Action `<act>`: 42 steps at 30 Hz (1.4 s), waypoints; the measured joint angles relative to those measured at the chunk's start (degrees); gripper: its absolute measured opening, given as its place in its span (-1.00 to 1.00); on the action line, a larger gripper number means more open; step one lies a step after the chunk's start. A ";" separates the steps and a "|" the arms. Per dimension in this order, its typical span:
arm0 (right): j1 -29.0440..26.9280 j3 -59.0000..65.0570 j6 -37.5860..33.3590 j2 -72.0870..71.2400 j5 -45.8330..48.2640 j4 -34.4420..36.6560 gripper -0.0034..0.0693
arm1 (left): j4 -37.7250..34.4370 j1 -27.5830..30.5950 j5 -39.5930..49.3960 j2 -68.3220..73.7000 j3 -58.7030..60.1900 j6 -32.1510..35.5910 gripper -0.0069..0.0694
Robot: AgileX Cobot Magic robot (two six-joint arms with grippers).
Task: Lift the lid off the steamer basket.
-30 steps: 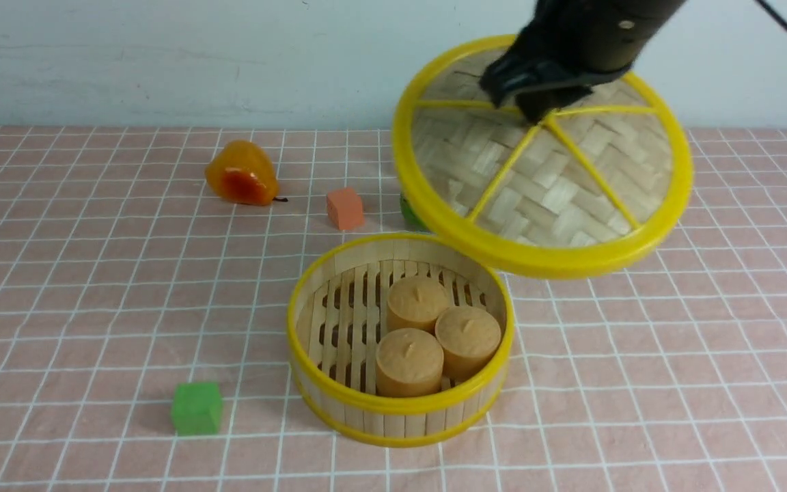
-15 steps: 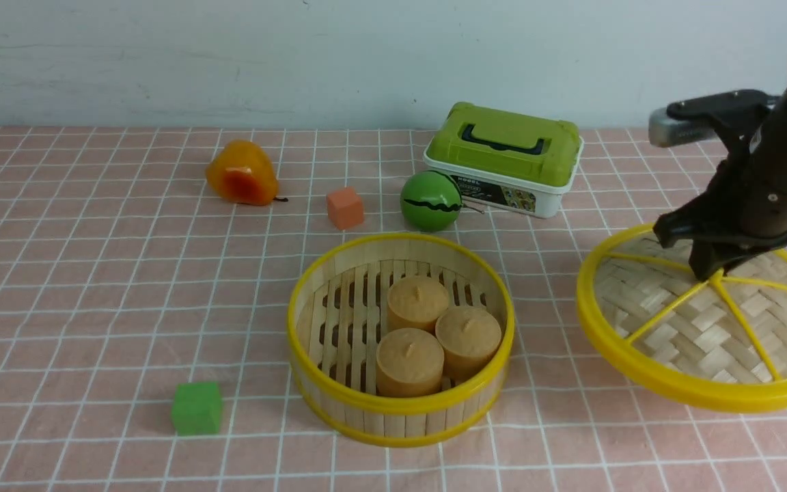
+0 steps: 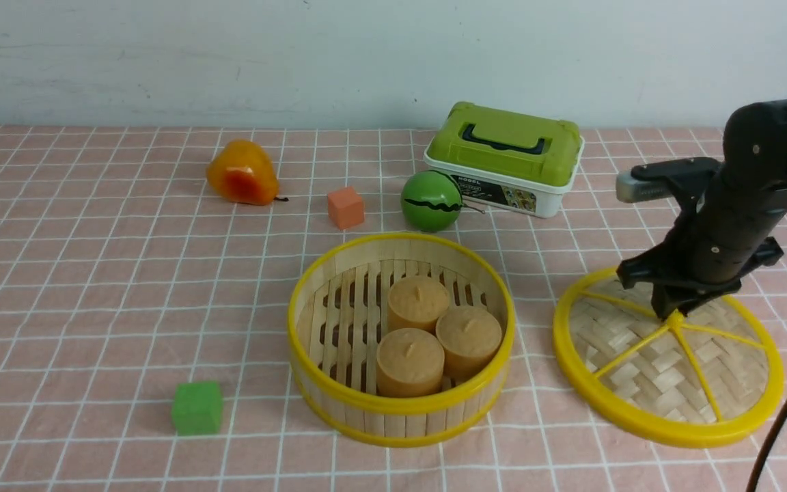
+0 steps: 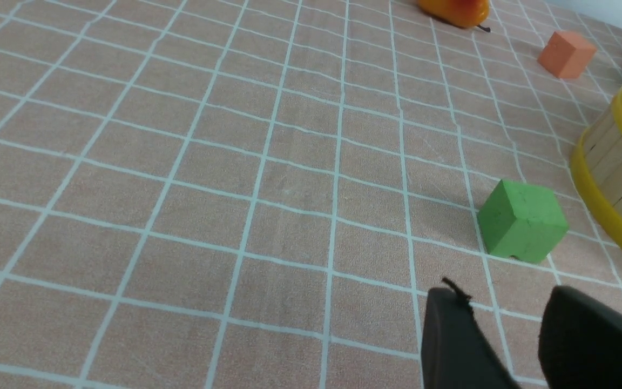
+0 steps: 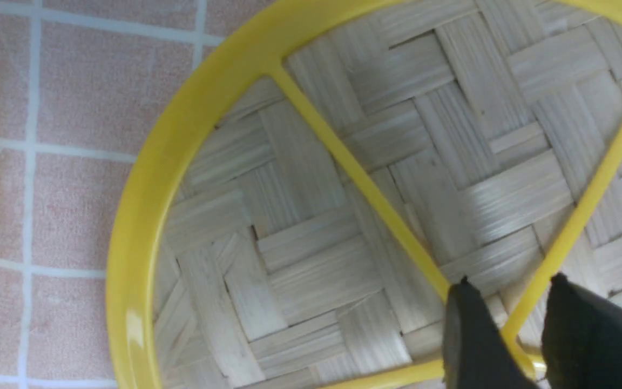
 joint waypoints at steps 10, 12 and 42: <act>0.00 0.05 -2.42 -14.24 4.25 1.09 0.01 | 0.00 0.00 0.00 0.00 0.00 0.00 -0.19; 0.00 0.40 -3.71 -18.86 4.23 2.41 -0.03 | 0.00 0.00 0.00 0.00 0.00 0.00 -0.19; 0.00 24.01 -13.84 -59.03 7.62 15.01 -0.95 | -0.04 0.00 0.00 0.00 0.00 0.00 -0.19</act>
